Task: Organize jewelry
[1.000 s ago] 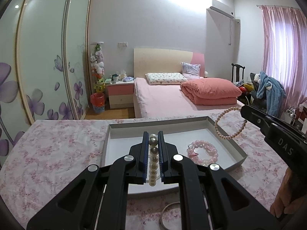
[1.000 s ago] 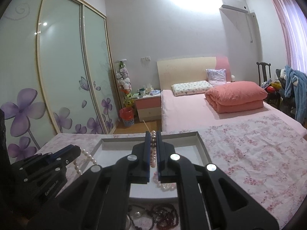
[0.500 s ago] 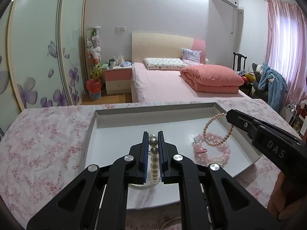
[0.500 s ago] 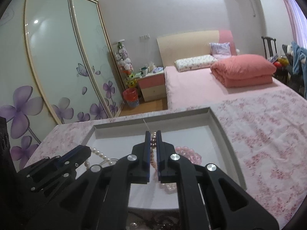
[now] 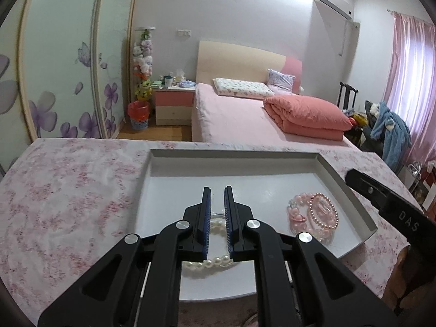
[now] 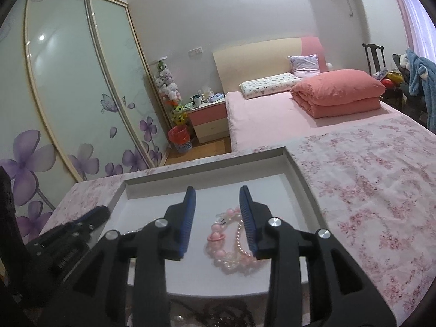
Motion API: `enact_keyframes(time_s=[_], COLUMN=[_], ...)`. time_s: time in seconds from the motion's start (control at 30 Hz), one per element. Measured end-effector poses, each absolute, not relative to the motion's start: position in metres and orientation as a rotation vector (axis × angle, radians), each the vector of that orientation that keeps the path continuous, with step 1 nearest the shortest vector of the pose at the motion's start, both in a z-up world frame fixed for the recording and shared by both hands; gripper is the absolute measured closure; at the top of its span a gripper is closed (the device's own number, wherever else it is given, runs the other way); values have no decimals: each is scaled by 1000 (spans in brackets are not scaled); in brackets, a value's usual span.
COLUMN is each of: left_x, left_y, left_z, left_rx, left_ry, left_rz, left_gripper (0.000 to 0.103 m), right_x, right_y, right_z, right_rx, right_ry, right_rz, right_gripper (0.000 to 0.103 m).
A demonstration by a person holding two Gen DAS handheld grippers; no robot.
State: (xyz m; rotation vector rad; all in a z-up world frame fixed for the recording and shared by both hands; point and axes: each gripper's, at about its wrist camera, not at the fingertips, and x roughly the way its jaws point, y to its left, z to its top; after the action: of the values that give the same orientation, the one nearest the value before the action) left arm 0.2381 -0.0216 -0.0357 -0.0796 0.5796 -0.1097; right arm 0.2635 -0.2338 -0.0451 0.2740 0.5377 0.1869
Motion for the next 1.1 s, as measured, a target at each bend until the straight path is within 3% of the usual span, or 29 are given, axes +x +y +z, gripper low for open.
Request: enact_keyframes(time_s=[0.6, 0.7, 0.87, 0.97, 1.1], left_x=[184, 172, 159, 155, 151], left_y=[3, 7, 17, 22, 28], left_z=[-23, -26, -32, -35, -37], left_rx=[-80, -82, -99, -110, -122], left_ry=[581, 590, 609, 620, 625], left_rz=[-90, -89, -75, -69, -63], left_gripper=[92, 86, 67, 61, 56], right_x=[216, 209, 197, 194, 192], right_y=[-246, -248, -242, -238, -228], right_z=[-48, -58, -79, -91, -100], right_rx=[234, 213, 147, 126, 82], right_ry=[619, 675, 769, 818, 855], right_rz=[160, 169, 197, 220, 230], right_gripper=[69, 69, 69, 69, 60])
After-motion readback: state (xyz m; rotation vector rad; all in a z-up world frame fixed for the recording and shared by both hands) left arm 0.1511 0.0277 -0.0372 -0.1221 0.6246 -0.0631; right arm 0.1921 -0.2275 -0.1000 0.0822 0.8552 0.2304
